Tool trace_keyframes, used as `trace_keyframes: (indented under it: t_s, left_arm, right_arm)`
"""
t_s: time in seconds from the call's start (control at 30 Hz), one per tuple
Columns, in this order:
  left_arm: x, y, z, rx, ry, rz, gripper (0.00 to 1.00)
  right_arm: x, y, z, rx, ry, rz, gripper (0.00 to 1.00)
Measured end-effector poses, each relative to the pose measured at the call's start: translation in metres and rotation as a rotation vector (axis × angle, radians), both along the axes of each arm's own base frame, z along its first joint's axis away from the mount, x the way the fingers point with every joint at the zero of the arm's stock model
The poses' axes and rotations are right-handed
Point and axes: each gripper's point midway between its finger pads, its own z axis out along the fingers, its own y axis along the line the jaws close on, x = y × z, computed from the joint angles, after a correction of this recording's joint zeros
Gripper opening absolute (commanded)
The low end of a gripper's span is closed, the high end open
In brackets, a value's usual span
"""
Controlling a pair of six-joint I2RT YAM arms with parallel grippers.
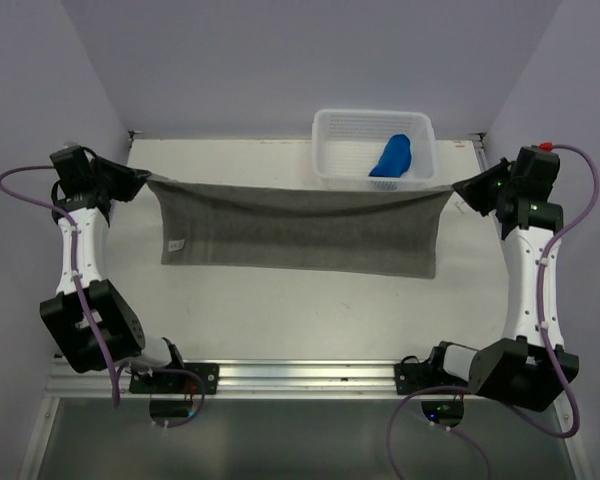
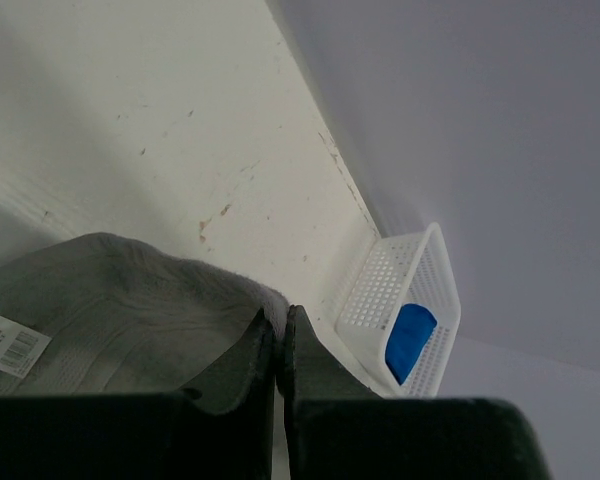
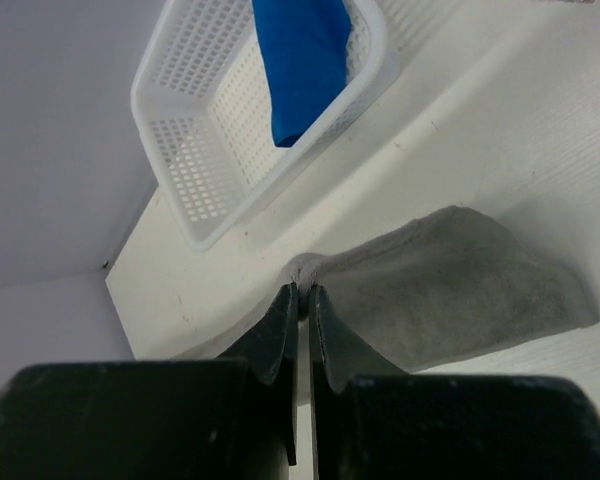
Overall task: Roll the towels
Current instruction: Flatten the towel, then fold the towel
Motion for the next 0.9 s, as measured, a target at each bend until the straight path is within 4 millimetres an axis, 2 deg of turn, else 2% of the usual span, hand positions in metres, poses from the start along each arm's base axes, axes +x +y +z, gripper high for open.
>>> trace_keyframes:
  t_s: [0.2, 0.4, 0.67, 0.9]
  left_arm:
    - [0.010, 0.002, -0.020, -0.015, 0.014, -0.015, 0.00]
    - [0.012, -0.001, -0.052, -0.034, 0.051, -0.040, 0.00]
    - [-0.002, -0.006, -0.089, -0.036, 0.121, -0.064, 0.00]
    - [-0.021, -0.011, -0.122, -0.016, 0.191, -0.085, 0.00]
  right_arm:
    - [0.010, -0.003, -0.015, 0.001, 0.020, 0.003, 0.00]
    - [0.007, -0.002, -0.040, 0.003, 0.063, 0.012, 0.00]
    - [-0.010, 0.002, -0.096, 0.018, 0.175, 0.027, 0.00]
    - [-0.029, 0.006, -0.124, 0.014, 0.233, 0.043, 0.00]
